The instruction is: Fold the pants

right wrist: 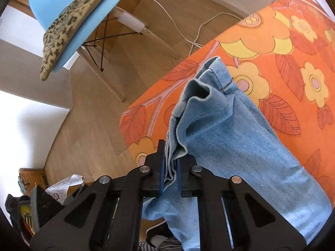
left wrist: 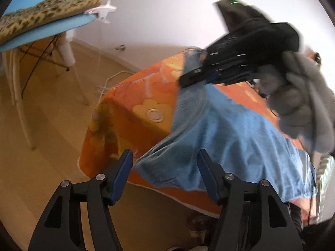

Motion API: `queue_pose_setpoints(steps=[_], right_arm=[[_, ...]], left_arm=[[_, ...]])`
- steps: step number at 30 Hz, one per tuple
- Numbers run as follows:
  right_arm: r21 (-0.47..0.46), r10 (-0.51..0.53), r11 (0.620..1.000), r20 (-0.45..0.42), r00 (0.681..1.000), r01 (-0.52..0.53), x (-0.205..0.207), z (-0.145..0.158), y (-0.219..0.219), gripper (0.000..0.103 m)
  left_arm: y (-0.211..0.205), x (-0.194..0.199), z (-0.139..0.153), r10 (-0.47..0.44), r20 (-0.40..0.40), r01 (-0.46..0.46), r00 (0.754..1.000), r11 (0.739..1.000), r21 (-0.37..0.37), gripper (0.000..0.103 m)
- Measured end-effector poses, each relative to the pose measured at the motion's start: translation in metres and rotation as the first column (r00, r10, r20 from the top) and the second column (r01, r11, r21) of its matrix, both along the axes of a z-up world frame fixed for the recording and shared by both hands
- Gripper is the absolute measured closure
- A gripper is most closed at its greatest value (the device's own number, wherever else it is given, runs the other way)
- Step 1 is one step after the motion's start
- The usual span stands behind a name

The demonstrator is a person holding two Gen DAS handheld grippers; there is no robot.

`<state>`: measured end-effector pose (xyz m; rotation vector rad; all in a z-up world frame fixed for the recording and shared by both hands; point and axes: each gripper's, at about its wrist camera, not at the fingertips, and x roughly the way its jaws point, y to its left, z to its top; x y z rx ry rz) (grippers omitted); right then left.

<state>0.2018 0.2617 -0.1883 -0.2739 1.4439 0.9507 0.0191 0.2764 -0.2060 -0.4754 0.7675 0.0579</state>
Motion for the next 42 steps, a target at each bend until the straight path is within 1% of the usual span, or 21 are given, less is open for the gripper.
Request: queue_pose_setpoints(steps=[3,5,6,8,10,11,12,13,16,19,22,25,27,29,31,34,36,37,40,41,42], right_arm=[[0.018,0.005,1.000,0.003,1.000,-0.005,-0.001,0.009,-0.004,0.095],[0.027,0.007,1.000,0.005,1.000,-0.007,-0.002,0.013,-0.005,0.095],[0.031,0.008,0.999,0.005,1.000,-0.008,-0.003,0.016,-0.006,0.096],[0.042,0.012,0.999,0.008,1.000,-0.012,-0.005,0.021,-0.011,0.096],[0.056,0.008,0.998,0.008,1.000,-0.009,-0.006,0.026,-0.015,0.096],[0.062,0.003,0.998,0.010,1.000,-0.004,-0.006,0.029,-0.017,0.096],[0.067,-0.001,0.998,0.012,1.000,0.000,-0.006,0.033,-0.020,0.096],[0.072,-0.006,0.997,0.013,1.000,0.005,-0.005,0.036,-0.023,0.096],[0.092,-0.015,0.996,0.020,1.000,0.013,-0.004,0.047,-0.031,0.096],[0.132,-0.031,0.991,0.023,0.999,0.028,-0.001,0.067,-0.043,0.096],[0.188,-0.047,0.981,0.014,0.999,0.043,0.003,0.092,-0.059,0.096],[0.251,-0.057,0.967,0.040,0.998,0.045,0.000,0.125,-0.077,0.096],[0.291,-0.074,0.955,0.055,0.996,0.055,-0.001,0.149,-0.095,0.096],[0.327,-0.097,0.943,0.072,0.993,0.069,0.000,0.174,-0.122,0.096],[0.355,-0.124,0.931,0.098,0.987,0.082,0.000,0.198,-0.149,0.096],[0.390,-0.191,0.913,0.142,0.971,0.122,0.000,0.232,-0.205,0.096],[0.403,-0.234,0.903,0.162,0.959,0.152,0.000,0.247,-0.239,0.096],[0.409,-0.262,0.896,0.174,0.949,0.172,-0.001,0.256,-0.265,0.096],[0.414,-0.329,0.881,0.193,0.924,0.227,0.002,0.272,-0.324,0.096],[0.412,-0.353,0.877,0.202,0.913,0.248,0.002,0.275,-0.346,0.096],[0.408,-0.375,0.873,0.211,0.903,0.267,0.003,0.278,-0.368,0.096]], left_arm=[[0.010,0.002,-0.008,0.032,-0.006,-0.032,0.999,0.996,-0.078,0.039],[0.014,0.005,-0.014,0.032,-0.008,-0.033,0.999,0.994,-0.108,0.037],[0.015,0.006,-0.015,0.032,0.002,-0.031,0.999,0.991,-0.133,0.037],[0.018,0.004,-0.016,0.019,0.049,-0.009,0.999,0.980,-0.197,0.037],[0.017,0.006,-0.016,0.012,0.080,0.007,0.997,0.972,-0.234,0.041],[0.014,0.006,-0.014,0.009,0.095,0.015,0.995,0.968,-0.249,0.061],[0.011,0.006,-0.011,0.008,0.099,0.017,0.995,0.968,-0.251,0.084],[0.009,0.006,-0.008,0.000,0.106,0.027,0.994,0.967,-0.252,0.086],[-0.003,0.001,0.014,-0.019,0.154,0.051,0.988,0.977,-0.206,0.087],[-0.011,-0.008,0.046,-0.042,0.218,0.083,0.975,0.980,-0.181,0.087],[-0.021,-0.012,0.088,-0.081,0.279,0.125,0.957,0.982,-0.144,0.088],[-0.040,-0.011,0.134,-0.156,0.339,0.197,0.928,0.976,-0.089,0.088],[-0.061,-0.008,0.165,-0.221,0.370,0.252,0.902,0.967,-0.037,0.088],[-0.085,-0.003,0.189,-0.289,0.390,0.314,0.874,0.949,-0.001,0.088],[-0.108,0.003,0.207,-0.342,0.405,0.364,0.848,0.931,0.022,0.088],[-0.147,0.013,0.230,-0.416,0.427,0.440,0.803,0.897,0.048,0.088],[-0.180,0.018,0.243,-0.474,0.437,0.493,0.764,0.866,0.078,0.088],[-0.195,0.021,0.248,-0.502,0.440,0.519,0.745,0.850,0.090,0.088],[-0.246,0.031,0.257,-0.582,0.441,0.601,0.683,0.791,0.114,0.088],[-0.269,0.036,0.260,-0.613,0.440,0.636,0.656,0.763,0.115,0.089],[-0.282,0.040,0.261,-0.630,0.440,0.655,0.640,0.746,0.117,0.089]])
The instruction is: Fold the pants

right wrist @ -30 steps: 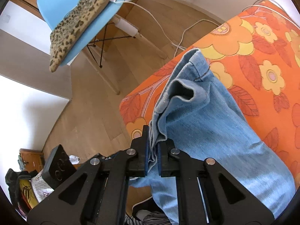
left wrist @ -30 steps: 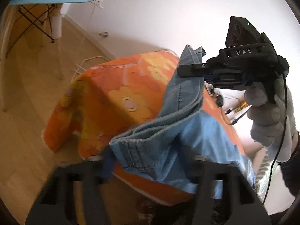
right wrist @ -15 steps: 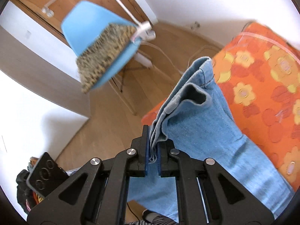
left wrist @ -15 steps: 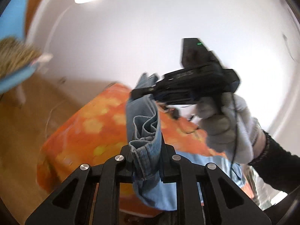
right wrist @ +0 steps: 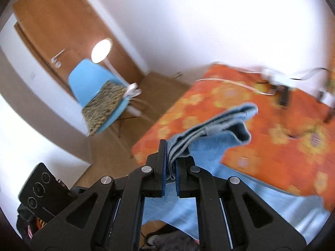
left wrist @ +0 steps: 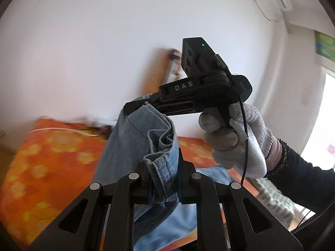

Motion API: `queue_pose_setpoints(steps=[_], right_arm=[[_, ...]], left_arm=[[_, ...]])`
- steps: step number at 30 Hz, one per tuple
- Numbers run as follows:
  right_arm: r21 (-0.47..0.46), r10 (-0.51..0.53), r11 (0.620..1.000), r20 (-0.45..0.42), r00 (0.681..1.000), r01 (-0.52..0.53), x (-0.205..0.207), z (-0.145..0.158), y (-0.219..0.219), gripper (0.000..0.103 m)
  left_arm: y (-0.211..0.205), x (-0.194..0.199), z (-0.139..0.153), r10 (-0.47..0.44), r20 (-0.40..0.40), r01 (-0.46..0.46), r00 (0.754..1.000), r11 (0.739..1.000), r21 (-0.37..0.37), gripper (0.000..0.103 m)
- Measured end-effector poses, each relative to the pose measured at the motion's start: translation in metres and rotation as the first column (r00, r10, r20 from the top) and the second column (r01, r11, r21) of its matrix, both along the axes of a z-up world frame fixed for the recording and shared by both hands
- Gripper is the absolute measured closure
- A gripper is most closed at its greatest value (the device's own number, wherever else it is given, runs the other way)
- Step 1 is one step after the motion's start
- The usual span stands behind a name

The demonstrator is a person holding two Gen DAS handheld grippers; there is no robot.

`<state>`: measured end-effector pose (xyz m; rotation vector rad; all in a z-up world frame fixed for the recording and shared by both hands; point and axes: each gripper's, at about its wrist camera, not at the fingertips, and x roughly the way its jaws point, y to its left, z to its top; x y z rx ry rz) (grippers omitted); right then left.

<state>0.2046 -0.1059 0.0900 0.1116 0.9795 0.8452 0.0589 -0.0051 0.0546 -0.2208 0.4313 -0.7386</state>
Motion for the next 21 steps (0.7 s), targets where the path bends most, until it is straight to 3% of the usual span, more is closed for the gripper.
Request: queue_pose_setpoints(steps=[6,12,16,21], right_arm=[[-0.001,-0.158,0.987,0.022,0.987,0.158,-0.004,0.016,-0.130,0.096],[-0.030,-0.304,0.952,0.038,0.952,0.305,-0.018,0.016,-0.252,0.096],[-0.057,-0.382,0.922,0.014,0.924,0.382,-0.025,-0.002,-0.327,0.096],[-0.106,-0.478,0.875,-0.034,0.878,0.472,-0.036,-0.047,-0.412,0.096]], left_arm=[[-0.104,0.014,0.002,-0.187,0.007,0.187,0.982,0.982,0.009,0.089],[-0.209,0.019,-0.014,-0.340,-0.011,0.340,0.940,0.940,0.010,0.089],[-0.267,0.022,-0.034,-0.421,-0.053,0.422,0.905,0.906,0.008,0.089],[-0.334,0.026,-0.067,-0.492,-0.120,0.500,0.862,0.865,0.043,0.089]])
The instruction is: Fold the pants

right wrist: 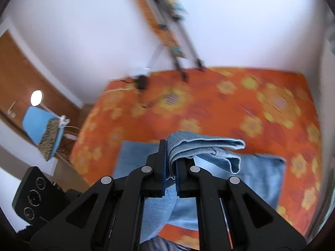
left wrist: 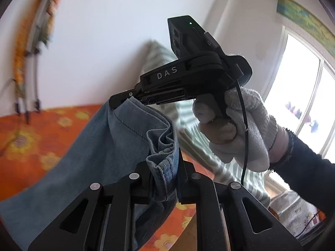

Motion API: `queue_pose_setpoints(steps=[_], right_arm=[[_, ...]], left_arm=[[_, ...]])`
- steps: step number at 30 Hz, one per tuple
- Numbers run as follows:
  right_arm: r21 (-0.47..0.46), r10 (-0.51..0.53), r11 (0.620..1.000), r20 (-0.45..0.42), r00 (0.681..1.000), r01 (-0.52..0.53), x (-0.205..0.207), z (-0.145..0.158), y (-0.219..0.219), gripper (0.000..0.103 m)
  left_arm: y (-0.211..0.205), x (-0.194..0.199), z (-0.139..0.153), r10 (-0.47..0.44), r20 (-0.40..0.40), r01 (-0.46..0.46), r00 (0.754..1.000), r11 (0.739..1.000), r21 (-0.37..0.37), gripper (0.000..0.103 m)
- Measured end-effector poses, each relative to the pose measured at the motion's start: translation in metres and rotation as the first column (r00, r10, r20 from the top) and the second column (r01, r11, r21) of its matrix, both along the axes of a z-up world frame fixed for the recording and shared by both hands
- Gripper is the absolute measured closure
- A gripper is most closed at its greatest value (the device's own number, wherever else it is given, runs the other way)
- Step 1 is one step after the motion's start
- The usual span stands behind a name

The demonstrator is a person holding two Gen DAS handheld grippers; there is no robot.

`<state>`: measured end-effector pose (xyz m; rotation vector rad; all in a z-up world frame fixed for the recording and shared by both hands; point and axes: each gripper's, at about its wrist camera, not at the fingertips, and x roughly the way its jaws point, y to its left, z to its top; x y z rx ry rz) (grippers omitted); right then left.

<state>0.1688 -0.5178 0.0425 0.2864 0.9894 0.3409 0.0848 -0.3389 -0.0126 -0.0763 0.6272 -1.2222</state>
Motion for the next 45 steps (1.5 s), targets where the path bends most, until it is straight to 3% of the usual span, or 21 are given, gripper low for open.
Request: queue_pose_setpoints(steps=[7,10,19,22,27,32,34,37,40,41,45], right_arm=[[-0.002,-0.098,0.995,-0.118,0.988,0.099,-0.008,-0.080,-0.082,0.097],[0.021,-0.109,0.993,-0.153,0.982,0.113,-0.009,-0.109,-0.106,0.097],[0.027,-0.117,0.992,-0.186,0.976,0.124,-0.007,-0.157,-0.133,0.097],[0.009,-0.119,0.992,-0.190,0.975,0.123,-0.007,-0.164,-0.133,0.097],[-0.016,-0.113,0.994,-0.168,0.979,0.112,-0.011,-0.171,-0.131,0.097],[-0.032,-0.121,0.992,-0.134,0.984,0.118,-0.018,-0.170,-0.127,0.097],[-0.051,-0.110,0.993,-0.096,0.989,0.106,-0.021,-0.158,-0.123,0.097],[-0.081,-0.081,0.993,-0.010,0.997,0.080,-0.029,-0.130,-0.115,0.097],[-0.223,0.035,0.975,0.182,0.983,0.006,-0.044,-0.095,-0.092,0.097],[-0.249,0.065,0.968,0.201,0.978,-0.013,-0.045,-0.094,-0.088,0.097],[-0.176,-0.010,0.984,-0.001,1.000,0.010,-0.021,-0.142,-0.111,0.096]], left_arm=[[-0.078,-0.011,-0.061,-0.099,-0.030,0.102,0.995,0.984,0.145,0.089],[-0.097,-0.012,-0.075,-0.119,-0.044,0.124,0.992,0.978,0.170,0.089],[-0.134,-0.008,-0.107,-0.143,-0.124,0.166,0.982,0.964,0.207,0.089],[-0.136,-0.018,-0.109,-0.159,-0.167,0.195,0.973,0.953,0.231,0.081],[-0.092,-0.025,-0.089,-0.148,-0.187,0.190,0.971,0.955,0.229,0.076],[0.008,-0.007,-0.070,0.032,-0.167,0.009,0.985,0.972,0.237,0.075],[0.043,0.004,-0.073,0.126,-0.124,-0.086,0.984,0.955,0.285,0.075],[0.087,0.022,-0.082,0.247,-0.108,-0.199,0.963,0.921,0.336,0.075],[0.106,0.034,-0.095,0.316,-0.112,-0.258,0.942,0.898,0.356,0.075],[0.108,0.036,-0.101,0.325,-0.127,-0.261,0.937,0.895,0.362,0.075],[0.090,0.040,-0.120,0.282,-0.140,-0.209,0.949,0.897,0.390,0.075]])
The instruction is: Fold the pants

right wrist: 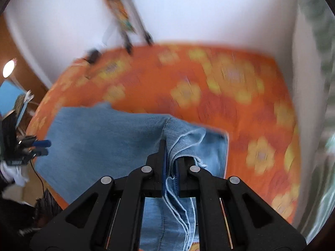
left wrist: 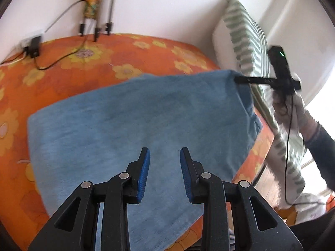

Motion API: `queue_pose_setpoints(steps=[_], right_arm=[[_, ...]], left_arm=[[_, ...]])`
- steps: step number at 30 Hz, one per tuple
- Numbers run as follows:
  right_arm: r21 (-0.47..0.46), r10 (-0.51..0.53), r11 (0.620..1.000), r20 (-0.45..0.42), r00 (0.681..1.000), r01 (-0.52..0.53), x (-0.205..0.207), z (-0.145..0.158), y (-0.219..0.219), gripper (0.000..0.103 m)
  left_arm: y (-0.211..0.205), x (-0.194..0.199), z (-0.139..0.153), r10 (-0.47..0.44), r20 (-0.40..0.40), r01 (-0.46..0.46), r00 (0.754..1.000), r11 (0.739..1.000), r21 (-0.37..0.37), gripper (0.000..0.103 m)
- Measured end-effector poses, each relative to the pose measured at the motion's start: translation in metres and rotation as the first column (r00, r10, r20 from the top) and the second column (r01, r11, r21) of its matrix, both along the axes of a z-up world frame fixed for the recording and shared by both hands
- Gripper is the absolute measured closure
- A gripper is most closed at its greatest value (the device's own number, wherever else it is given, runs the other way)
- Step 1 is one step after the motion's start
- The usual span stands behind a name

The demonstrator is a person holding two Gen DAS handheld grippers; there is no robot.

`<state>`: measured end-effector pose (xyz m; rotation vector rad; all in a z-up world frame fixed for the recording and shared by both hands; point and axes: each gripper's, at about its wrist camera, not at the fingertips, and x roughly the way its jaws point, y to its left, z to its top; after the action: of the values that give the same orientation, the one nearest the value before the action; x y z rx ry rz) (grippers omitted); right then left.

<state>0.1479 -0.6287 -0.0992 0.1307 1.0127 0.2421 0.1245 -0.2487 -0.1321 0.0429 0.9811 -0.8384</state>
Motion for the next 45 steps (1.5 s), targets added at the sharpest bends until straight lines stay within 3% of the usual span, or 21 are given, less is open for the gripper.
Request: queue_pose_setpoints(steps=[6,8,10,12,13,15,18,19,21,22,24,26,27,28,31,37,42,45], right_arm=[[0.238,-0.024,0.970,-0.068,0.997,0.040,0.006,-0.014,-0.031,0.089],[0.362,-0.050,0.928,-0.113,0.992,0.088,0.017,-0.021,-0.047,0.085],[0.462,-0.038,0.879,-0.170,0.985,0.114,0.030,-0.033,-0.053,0.071],[0.502,-0.056,0.850,-0.212,0.976,0.158,0.040,-0.042,-0.054,0.066],[0.502,-0.067,0.847,-0.223,0.973,0.173,0.043,-0.045,-0.053,0.067],[0.432,-0.093,0.888,-0.170,0.981,0.159,0.041,-0.037,-0.041,0.093],[0.238,-0.033,0.971,0.052,0.998,0.020,0.013,0.005,-0.010,0.095],[0.156,0.032,0.986,0.189,0.982,-0.062,-0.008,0.028,0.005,0.095],[0.058,0.130,0.986,0.328,0.936,-0.157,-0.037,0.051,0.020,0.095],[0.008,0.152,0.987,0.324,0.934,-0.164,-0.040,0.052,0.025,0.095],[-0.041,0.108,0.994,0.206,0.973,-0.101,-0.026,0.033,0.017,0.088],[-0.057,-0.020,0.998,0.056,0.998,0.023,-0.006,0.006,-0.002,0.076],[-0.066,-0.077,0.995,0.017,0.997,0.078,-0.001,-0.001,-0.011,0.076],[-0.032,-0.110,0.993,0.014,0.994,0.111,-0.001,-0.004,-0.021,0.076],[0.163,-0.158,0.974,-0.004,0.987,0.156,-0.011,-0.006,-0.051,0.062],[0.358,-0.195,0.911,-0.057,0.979,0.202,0.000,-0.014,-0.075,0.062],[0.324,-0.204,0.911,-0.185,0.961,0.256,0.044,-0.035,-0.074,0.062],[0.295,-0.197,0.922,-0.200,0.960,0.250,0.062,-0.042,-0.066,0.065]], left_arm=[[-0.024,-0.010,0.009,-0.107,0.001,0.107,0.994,0.994,-0.002,0.075],[-0.042,-0.015,0.013,-0.159,0.017,0.159,0.987,0.987,-0.015,0.075],[-0.064,-0.021,0.015,-0.211,0.031,0.212,0.977,0.977,-0.021,0.075],[-0.086,-0.027,0.011,-0.266,0.035,0.266,0.963,0.964,-0.010,0.075],[-0.093,-0.030,0.008,-0.283,0.039,0.283,0.958,0.959,0.002,0.075],[-0.104,-0.034,0.001,-0.308,0.039,0.308,0.951,0.951,0.016,0.075],[-0.107,-0.034,-0.006,-0.314,0.031,0.314,0.949,0.949,0.008,0.075],[-0.107,-0.034,-0.008,-0.314,0.028,0.313,0.949,0.950,0.005,0.075],[-0.108,-0.032,-0.011,-0.314,0.018,0.314,0.949,0.949,0.011,0.075],[-0.108,-0.031,-0.012,-0.312,0.011,0.312,0.950,0.950,0.015,0.075],[-0.109,-0.028,-0.012,-0.308,-0.002,0.308,0.951,0.951,0.015,0.075],[-0.110,-0.025,-0.007,-0.309,-0.001,0.309,0.951,0.951,0.016,0.075],[-0.111,-0.025,-0.003,-0.310,0.012,0.310,0.951,0.950,0.019,0.075],[-0.111,-0.024,0.000,-0.314,0.016,0.314,0.949,0.949,0.018,0.075],[-0.116,-0.022,0.008,-0.328,0.024,0.328,0.944,0.945,0.010,0.075],[-0.150,-0.029,0.009,-0.383,0.022,0.383,0.924,0.923,-0.023,0.075],[-0.188,-0.037,-0.005,-0.424,-0.009,0.422,0.906,0.904,-0.061,0.075],[-0.203,-0.043,-0.024,-0.452,-0.046,0.451,0.891,0.892,-0.045,0.075]])
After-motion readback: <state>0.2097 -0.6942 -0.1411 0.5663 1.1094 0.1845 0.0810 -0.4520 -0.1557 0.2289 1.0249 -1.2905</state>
